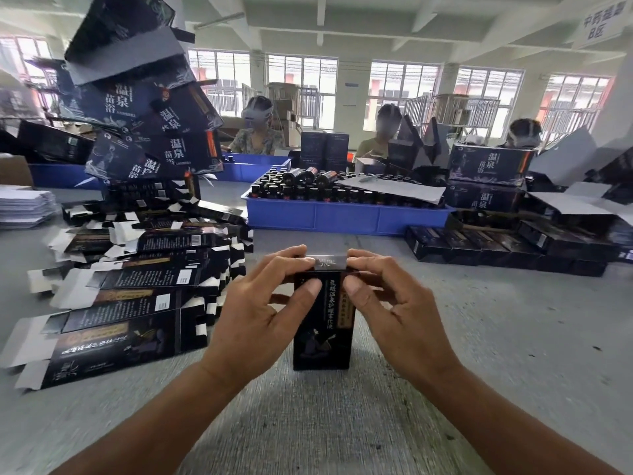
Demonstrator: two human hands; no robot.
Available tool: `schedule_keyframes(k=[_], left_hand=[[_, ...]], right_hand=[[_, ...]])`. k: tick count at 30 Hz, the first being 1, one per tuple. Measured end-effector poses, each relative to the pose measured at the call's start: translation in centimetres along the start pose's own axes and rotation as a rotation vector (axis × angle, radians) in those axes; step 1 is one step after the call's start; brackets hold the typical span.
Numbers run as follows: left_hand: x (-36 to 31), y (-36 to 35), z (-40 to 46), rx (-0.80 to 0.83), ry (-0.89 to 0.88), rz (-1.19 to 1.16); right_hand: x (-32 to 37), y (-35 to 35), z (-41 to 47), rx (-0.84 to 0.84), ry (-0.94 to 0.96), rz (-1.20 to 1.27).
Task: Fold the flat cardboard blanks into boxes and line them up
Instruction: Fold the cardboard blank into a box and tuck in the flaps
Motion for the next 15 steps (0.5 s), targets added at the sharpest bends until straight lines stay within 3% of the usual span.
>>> schedule_keyframes(k=[5,10,15], left_hand=[[1.1,0.3,0.0,0.159,0.26,-0.07],[1.9,0.3,-0.1,0.031,0.29,0.021],[5.0,1.1,-0.4,-0.119,0.467,-0.28]], right_hand=[[-1.1,-1.8,-0.6,0.246,-0.083,-0.18],[-1.7,-3.2,-1.6,0.246,-0.107,-0.299],[-0.8,-3.0,-1.6,0.236,-0.014,-0.366]])
Point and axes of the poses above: each hand's wrist, its own z-axis towards the middle knuckle, its own y-axis out of the back of the hand, x = y × z, the point moved 3 cm from there along z, towards the middle knuckle, and after that the axes turned 15 degrees about -z, right-handed, at the moved point
